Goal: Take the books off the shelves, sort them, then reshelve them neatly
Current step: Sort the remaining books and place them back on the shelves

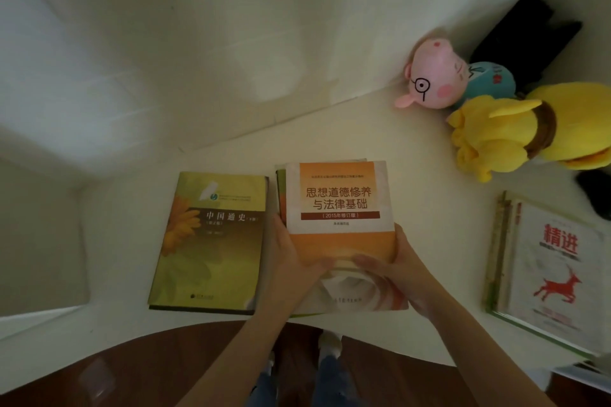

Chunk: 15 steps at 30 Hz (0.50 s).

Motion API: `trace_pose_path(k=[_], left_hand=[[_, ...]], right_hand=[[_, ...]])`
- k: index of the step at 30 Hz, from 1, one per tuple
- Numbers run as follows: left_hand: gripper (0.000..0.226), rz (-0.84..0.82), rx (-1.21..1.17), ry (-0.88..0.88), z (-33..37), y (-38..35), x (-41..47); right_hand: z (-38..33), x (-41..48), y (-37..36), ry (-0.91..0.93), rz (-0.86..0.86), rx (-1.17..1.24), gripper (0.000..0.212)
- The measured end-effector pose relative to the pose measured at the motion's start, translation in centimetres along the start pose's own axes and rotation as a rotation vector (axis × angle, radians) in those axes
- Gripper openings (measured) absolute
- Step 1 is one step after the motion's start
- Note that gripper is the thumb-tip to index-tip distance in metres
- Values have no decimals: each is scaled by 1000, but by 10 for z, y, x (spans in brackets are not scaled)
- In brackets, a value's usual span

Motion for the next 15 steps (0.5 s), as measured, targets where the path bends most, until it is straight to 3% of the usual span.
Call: trace_pose_path(k=[7,15], left_hand=[[120,50,-108,-13,-3,8,0],[107,59,270,-11,41,-5,-27]], right_hand=[[3,0,4,4,10,5,92],[14,-4,18,-18,26,98,86]])
Point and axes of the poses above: each hand's wrist, its own x-axis towards the middle knuckle, its own y-axis out of the back of the hand, z = x × y, the point moved 10 cm from there along x, towards the middle knuckle
